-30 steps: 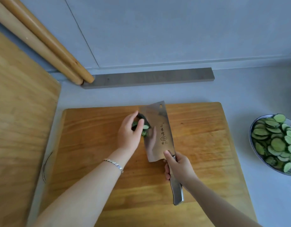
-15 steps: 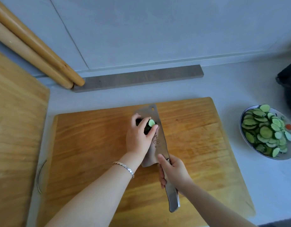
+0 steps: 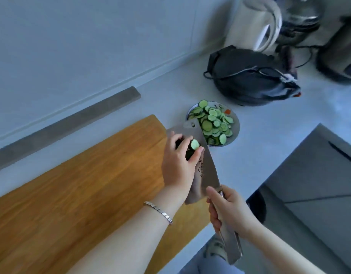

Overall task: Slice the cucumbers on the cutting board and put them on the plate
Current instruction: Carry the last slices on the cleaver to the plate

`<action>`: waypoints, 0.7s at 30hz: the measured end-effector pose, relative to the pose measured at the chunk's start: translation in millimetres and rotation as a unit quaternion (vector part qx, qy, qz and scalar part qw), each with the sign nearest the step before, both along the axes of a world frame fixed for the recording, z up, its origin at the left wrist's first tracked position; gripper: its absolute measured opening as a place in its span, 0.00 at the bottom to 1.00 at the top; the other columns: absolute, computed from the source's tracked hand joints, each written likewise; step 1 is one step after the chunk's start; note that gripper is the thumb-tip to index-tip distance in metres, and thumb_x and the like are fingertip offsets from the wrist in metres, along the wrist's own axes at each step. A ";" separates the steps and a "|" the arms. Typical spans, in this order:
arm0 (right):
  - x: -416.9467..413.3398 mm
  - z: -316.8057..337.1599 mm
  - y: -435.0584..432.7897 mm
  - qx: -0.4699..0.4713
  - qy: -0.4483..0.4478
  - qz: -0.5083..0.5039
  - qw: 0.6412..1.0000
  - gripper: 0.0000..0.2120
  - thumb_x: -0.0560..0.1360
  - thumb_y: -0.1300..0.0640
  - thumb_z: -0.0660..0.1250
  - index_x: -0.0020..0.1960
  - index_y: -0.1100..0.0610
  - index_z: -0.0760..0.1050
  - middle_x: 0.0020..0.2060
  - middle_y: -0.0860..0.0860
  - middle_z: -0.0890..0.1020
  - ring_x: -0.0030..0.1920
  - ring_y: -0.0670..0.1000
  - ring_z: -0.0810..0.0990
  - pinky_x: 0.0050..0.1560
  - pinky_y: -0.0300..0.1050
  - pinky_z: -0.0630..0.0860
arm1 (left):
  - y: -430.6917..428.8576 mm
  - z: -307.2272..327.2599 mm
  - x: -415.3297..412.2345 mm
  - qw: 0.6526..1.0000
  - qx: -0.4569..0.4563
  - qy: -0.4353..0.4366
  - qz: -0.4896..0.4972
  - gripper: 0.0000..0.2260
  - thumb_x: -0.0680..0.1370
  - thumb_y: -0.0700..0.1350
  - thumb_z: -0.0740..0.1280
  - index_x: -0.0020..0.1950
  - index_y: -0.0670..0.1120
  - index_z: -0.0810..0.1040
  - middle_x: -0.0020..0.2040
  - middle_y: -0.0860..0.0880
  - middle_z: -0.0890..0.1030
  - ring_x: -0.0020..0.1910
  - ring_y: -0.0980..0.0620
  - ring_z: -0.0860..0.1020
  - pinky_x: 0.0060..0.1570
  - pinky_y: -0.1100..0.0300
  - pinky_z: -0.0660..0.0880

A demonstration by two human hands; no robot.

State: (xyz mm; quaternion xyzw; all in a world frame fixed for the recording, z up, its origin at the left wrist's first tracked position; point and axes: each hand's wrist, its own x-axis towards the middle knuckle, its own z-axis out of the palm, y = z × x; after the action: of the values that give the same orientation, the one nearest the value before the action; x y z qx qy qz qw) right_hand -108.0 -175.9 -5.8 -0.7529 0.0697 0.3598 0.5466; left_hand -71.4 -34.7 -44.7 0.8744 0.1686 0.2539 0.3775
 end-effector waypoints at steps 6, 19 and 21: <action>7.8 8.0 -135.2 -0.033 -0.037 -0.089 0.995 0.12 0.78 0.58 0.59 0.38 0.61 0.66 0.20 0.56 0.70 0.18 0.53 0.67 0.26 0.45 0.69 | -149.3 1.8 38.2 0.993 -0.015 -0.009 -0.120 0.13 0.72 0.49 0.71 0.53 0.45 0.81 0.56 0.48 0.76 0.65 0.50 0.69 0.52 0.63 0.67; 22.3 -87.7 -332.2 -0.126 0.009 -0.232 0.965 0.16 0.78 0.57 0.59 0.33 0.58 0.60 0.18 0.54 0.71 0.20 0.54 0.68 0.28 0.43 0.69 | -357.1 -120.9 82.0 0.932 -0.121 0.156 -0.304 0.16 0.76 0.45 0.67 0.62 0.42 0.75 0.66 0.47 0.70 0.69 0.60 0.56 0.66 0.70 0.54; 28.1 -102.5 -345.4 -0.141 0.021 -0.246 0.959 0.16 0.78 0.56 0.59 0.34 0.58 0.59 0.19 0.54 0.71 0.20 0.55 0.69 0.30 0.45 0.70 | -360.5 -144.5 90.5 0.912 -0.062 0.242 -0.324 0.21 0.78 0.49 0.62 0.69 0.44 0.68 0.72 0.45 0.63 0.73 0.50 0.53 0.71 0.56 0.52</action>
State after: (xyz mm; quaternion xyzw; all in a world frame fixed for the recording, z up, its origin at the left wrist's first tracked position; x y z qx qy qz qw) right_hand -79.9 -521.3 -108.4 -0.7742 0.3141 0.2163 0.5052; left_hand 19.1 -395.3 -189.2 0.8905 -0.0222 -0.1128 0.4402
